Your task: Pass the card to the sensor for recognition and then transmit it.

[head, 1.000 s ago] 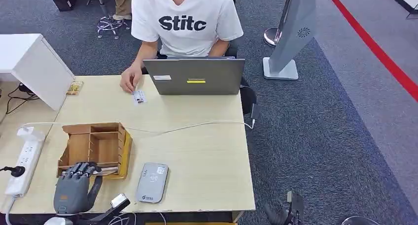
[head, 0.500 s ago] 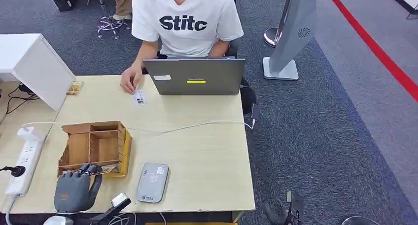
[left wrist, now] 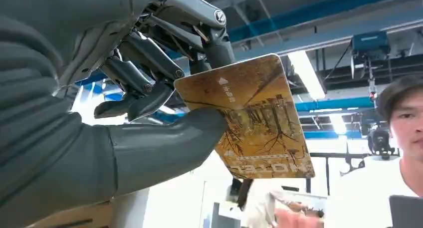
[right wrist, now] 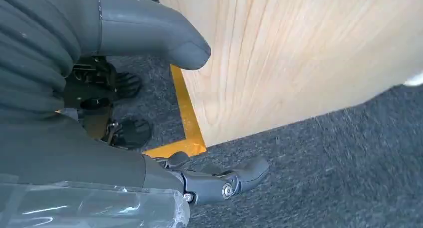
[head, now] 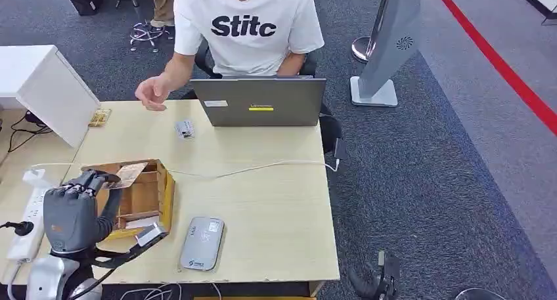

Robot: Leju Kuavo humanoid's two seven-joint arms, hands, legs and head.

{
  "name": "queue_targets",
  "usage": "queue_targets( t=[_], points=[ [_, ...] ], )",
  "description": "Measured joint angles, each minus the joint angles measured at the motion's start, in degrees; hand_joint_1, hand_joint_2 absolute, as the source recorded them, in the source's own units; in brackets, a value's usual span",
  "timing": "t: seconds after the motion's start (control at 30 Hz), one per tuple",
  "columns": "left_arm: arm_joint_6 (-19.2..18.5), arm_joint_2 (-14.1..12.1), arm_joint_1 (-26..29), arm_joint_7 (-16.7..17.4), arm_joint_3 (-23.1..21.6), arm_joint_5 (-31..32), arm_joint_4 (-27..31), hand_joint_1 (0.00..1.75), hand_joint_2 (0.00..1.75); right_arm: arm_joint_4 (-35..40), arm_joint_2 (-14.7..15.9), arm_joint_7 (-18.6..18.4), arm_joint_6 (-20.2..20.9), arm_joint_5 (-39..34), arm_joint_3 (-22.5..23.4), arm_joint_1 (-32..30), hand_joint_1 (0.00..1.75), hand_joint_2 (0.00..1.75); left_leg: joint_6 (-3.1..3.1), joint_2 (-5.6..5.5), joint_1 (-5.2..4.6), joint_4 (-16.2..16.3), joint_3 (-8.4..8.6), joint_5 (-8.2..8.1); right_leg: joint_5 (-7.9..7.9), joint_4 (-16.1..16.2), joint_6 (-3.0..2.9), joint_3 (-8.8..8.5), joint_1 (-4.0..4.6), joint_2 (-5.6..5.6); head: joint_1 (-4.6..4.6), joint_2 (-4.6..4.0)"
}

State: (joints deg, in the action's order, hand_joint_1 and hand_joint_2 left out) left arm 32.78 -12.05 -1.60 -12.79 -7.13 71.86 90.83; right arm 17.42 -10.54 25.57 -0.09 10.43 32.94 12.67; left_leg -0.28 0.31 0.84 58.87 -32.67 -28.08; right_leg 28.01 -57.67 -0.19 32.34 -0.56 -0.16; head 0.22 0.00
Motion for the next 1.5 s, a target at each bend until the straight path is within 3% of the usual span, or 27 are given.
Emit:
queue_targets(
  t=[0.1, 0.27, 0.5, 0.53, 0.57, 0.73, 0.8, 0.93, 1.13, 1.43, 1.5],
  points=[
    [-0.5, -1.7, -5.5, 0.8, 0.4, 1.1, -6.1, 1.75, 1.75, 0.0, -0.3, -0.8, 0.1, 0.8, -0.9, 0.6, 0.0, 1.75, -0.06, -0.02, 0.02, 0.0, -0.01, 0.09, -0.05, -0.1, -0.06, 0.0, 0.02, -0.03, 0.0, 0.0],
    [3.7, -5.0, -14.2, 6.0, 2.1, 12.3, -20.6, 1.75, 1.75, -0.1, -0.9, -1.9, 0.1, 1.4, -2.4, 1.4, 0.0, 1.75, -0.11, 0.01, 0.02, 0.0, 0.02, 0.16, -0.09, -0.2, -0.09, 0.03, 0.02, 0.0, 0.02, 0.0],
    [6.2, -6.3, -17.3, 6.1, 3.3, 13.9, -30.3, 1.75, 1.75, -0.3, -1.4, -1.9, 0.2, 1.7, -3.4, 1.7, 0.0, 1.75, -0.13, 0.05, 0.02, 0.0, 0.01, 0.17, -0.09, -0.2, -0.08, 0.05, 0.02, 0.07, 0.0, 0.0],
    [6.2, -6.3, -17.6, 6.1, 3.4, 14.0, -30.9, 0.59, 1.75, -0.3, -1.4, -1.9, 0.3, 1.7, -3.6, 1.7, 0.0, 1.75, -0.13, 0.05, 0.02, 0.0, 0.0, 0.17, -0.09, -0.2, -0.08, 0.05, 0.02, 0.07, 0.0, 0.0],
    [6.2, -6.3, -17.7, 6.0, 3.4, 13.9, -31.3, 0.0, 1.75, -0.3, -1.4, -1.9, 0.3, 1.6, -3.7, 1.7, 0.0, 1.75, -0.13, 0.05, 0.01, 0.0, 0.0, 0.17, -0.09, -0.2, -0.08, 0.06, 0.02, 0.08, 0.02, 0.0],
    [6.7, -5.5, -16.5, 3.5, 3.6, 11.4, -30.2, 0.0, 1.75, -0.4, -1.4, -1.9, 0.7, 1.1, -4.0, 1.7, 0.0, 1.75, -0.12, 0.03, -0.01, 0.0, -0.04, 0.13, -0.07, -0.1, -0.07, 0.09, 0.0, 0.06, 0.02, 0.0],
    [6.7, -4.5, -14.6, 1.5, 4.4, 10.4, -26.3, 0.0, 1.75, -0.4, -1.4, -1.8, 0.5, 0.6, -4.0, 1.7, 0.0, 1.75, -0.12, 0.04, -0.01, 0.0, -0.05, 0.13, -0.07, -0.1, -0.07, 0.12, 0.0, 0.07, 0.0, 0.0],
    [7.2, -0.1, -10.6, -5.7, 8.7, 6.5, -15.2, 0.0, 1.75, -0.4, -1.4, -1.8, -0.2, -0.1, -4.0, 1.5, 0.0, 1.75, -0.11, 0.03, -0.03, 0.0, -0.1, 0.12, -0.07, -0.1, -0.06, 0.15, -0.01, 0.07, 0.0, 0.0],
    [7.2, 2.6, -8.4, -6.5, 12.2, 6.0, -8.1, 0.0, 1.75, -0.4, -1.4, -1.8, -0.2, -0.2, -4.0, 1.3, 0.0, 1.75, -0.12, 0.02, -0.01, 0.0, -0.09, 0.13, -0.08, -0.1, -0.07, 0.15, -0.01, 0.04, 0.0, 0.0],
    [7.2, 4.1, -7.5, -6.8, 13.8, 5.7, -4.8, 0.0, 1.75, -0.4, -1.4, -1.7, -0.2, -0.2, -4.0, 1.3, 0.0, 1.75, -0.12, 0.02, 0.01, 0.0, -0.09, 0.14, -0.09, -0.2, -0.07, 0.15, 0.01, 0.04, 0.0, 0.0],
    [7.2, 5.8, -6.8, -13.0, 15.0, 1.3, -2.9, 0.0, 1.75, -0.4, -1.4, -1.7, -0.2, -0.6, -4.0, 1.3, 0.0, 1.75, -0.12, 0.04, 0.0, 0.0, -0.1, 0.14, -0.09, -0.2, -0.07, 0.15, 0.0, 0.06, 0.0, 0.0]
  ],
)
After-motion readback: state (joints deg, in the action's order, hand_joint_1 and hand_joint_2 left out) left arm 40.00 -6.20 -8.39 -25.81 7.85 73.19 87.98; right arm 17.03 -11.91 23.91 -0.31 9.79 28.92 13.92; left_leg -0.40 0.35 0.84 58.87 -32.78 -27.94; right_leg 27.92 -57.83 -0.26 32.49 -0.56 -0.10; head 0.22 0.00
